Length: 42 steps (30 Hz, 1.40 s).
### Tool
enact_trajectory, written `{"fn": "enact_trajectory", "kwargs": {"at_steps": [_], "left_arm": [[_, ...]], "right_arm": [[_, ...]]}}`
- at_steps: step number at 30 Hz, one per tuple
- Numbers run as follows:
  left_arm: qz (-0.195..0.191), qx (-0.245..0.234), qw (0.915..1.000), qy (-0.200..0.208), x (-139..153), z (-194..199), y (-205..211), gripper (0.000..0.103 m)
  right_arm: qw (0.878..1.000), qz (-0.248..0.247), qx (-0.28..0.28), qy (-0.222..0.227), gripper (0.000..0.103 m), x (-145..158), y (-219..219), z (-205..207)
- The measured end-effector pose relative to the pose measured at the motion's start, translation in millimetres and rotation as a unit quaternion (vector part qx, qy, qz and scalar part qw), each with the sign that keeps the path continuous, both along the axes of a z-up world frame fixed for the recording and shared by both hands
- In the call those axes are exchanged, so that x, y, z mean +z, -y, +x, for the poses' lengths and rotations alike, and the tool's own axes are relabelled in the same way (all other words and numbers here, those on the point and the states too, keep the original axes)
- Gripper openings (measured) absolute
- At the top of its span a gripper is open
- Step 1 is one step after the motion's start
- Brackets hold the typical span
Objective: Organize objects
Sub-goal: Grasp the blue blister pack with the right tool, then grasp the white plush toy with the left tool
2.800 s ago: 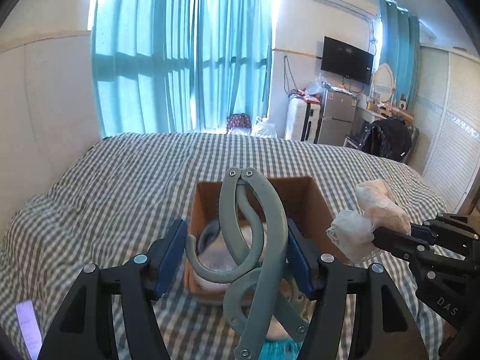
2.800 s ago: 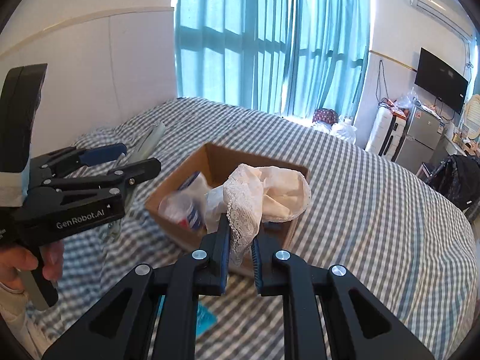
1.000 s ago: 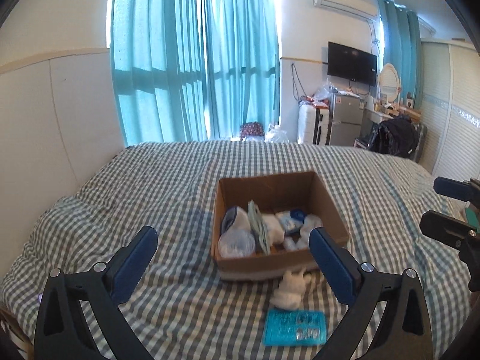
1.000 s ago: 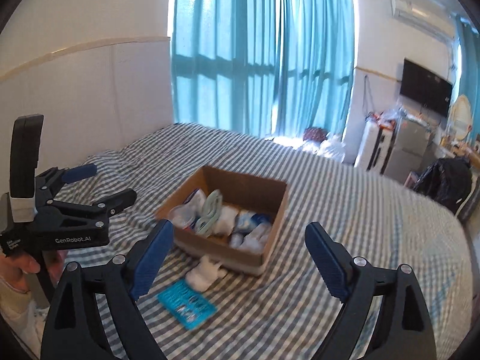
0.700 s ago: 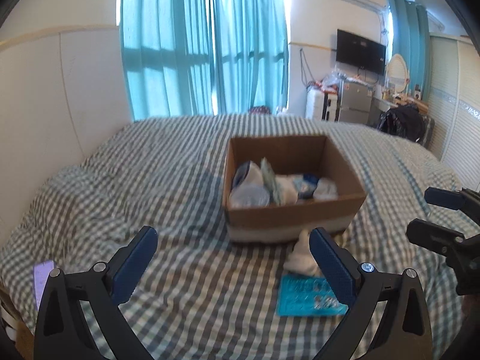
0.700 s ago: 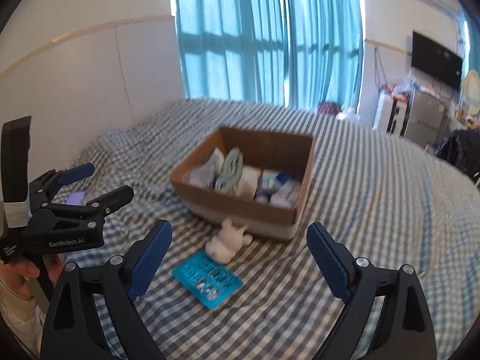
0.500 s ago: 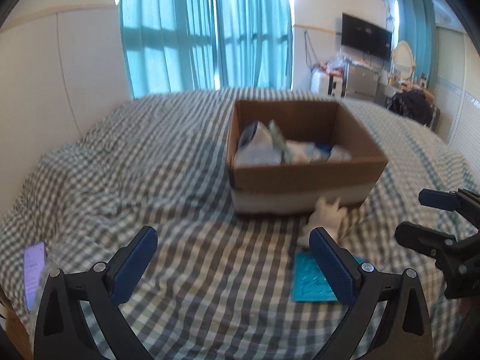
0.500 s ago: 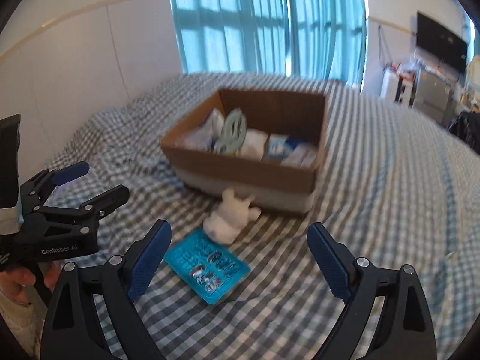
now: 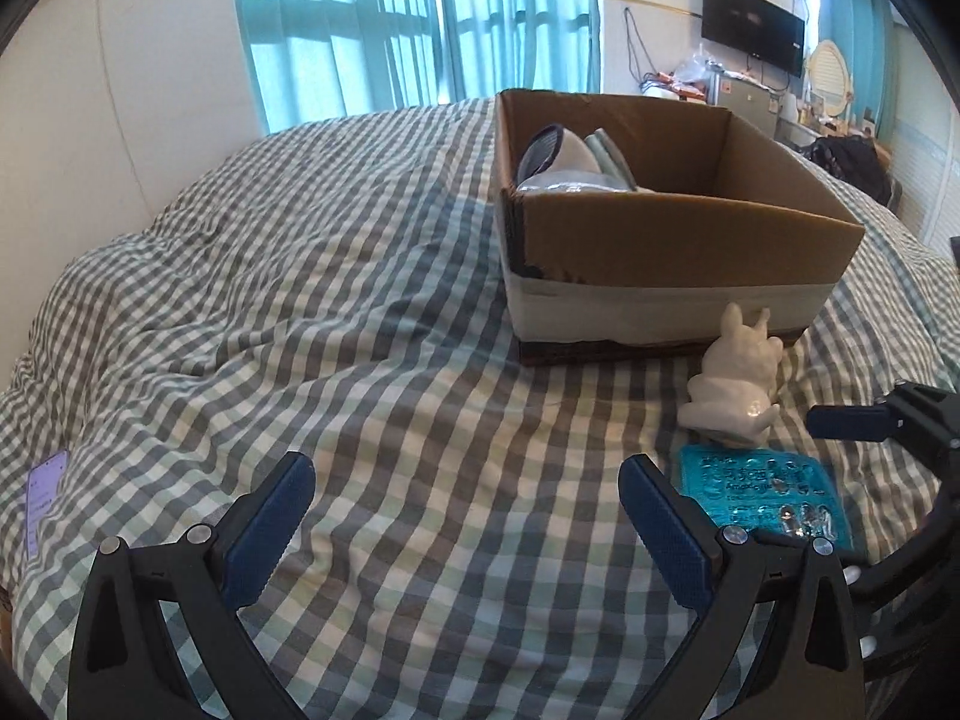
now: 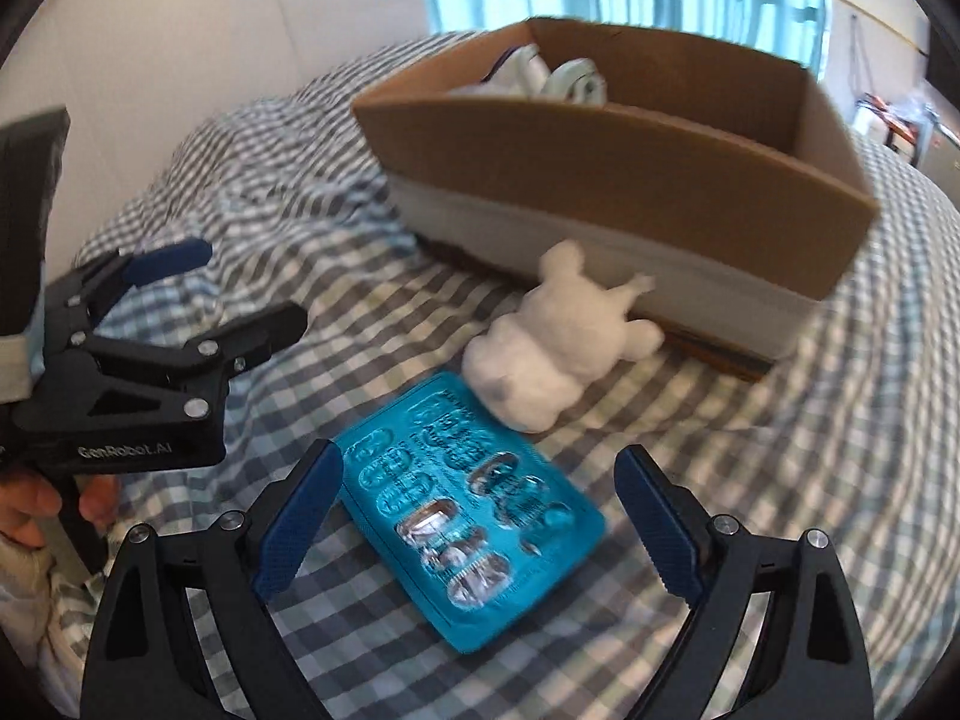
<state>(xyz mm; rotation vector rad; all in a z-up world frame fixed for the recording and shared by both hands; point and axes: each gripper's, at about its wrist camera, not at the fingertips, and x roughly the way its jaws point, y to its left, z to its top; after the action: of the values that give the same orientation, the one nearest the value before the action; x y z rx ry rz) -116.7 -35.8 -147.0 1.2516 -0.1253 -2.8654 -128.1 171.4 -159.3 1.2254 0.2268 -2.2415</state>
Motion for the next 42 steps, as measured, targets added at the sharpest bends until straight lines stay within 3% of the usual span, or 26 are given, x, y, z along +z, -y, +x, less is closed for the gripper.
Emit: {"fn": "enact_trajectory", "kwargs": {"at_steps": [11, 16, 23, 29, 34, 42], "left_arm": [[-0.006, 0.029, 0.9995, 0.010, -1, 6, 9, 0.103], [-0.008, 0.033, 0.9994, 0.006, 3, 15, 9, 0.103], [-0.005, 0.041, 0.9991, 0.006, 8, 26, 9, 0.103], [-0.002, 0.027, 0.9996, -0.003, 16, 25, -6, 0.103], [0.009, -0.008, 0.9999, -0.001, 11, 7, -39, 0.103], [0.017, -0.064, 0.9977, 0.012, -13, -32, -97, 0.103]], "right_arm": [[0.998, 0.050, 0.032, -0.002, 0.092, -21, 18, 15], [0.996, 0.076, 0.034, -0.020, 0.073, -22, 23, 35], [0.997, 0.071, 0.000, -0.042, 0.070, -11, 17, 53], [0.993, 0.075, -0.046, -0.082, 0.070, 19, -8, 59], [0.982, 0.082, -0.133, -0.106, 0.070, 42, -59, 45], [0.970, 0.075, -0.215, -0.088, 0.070, 35, -101, 19]]}}
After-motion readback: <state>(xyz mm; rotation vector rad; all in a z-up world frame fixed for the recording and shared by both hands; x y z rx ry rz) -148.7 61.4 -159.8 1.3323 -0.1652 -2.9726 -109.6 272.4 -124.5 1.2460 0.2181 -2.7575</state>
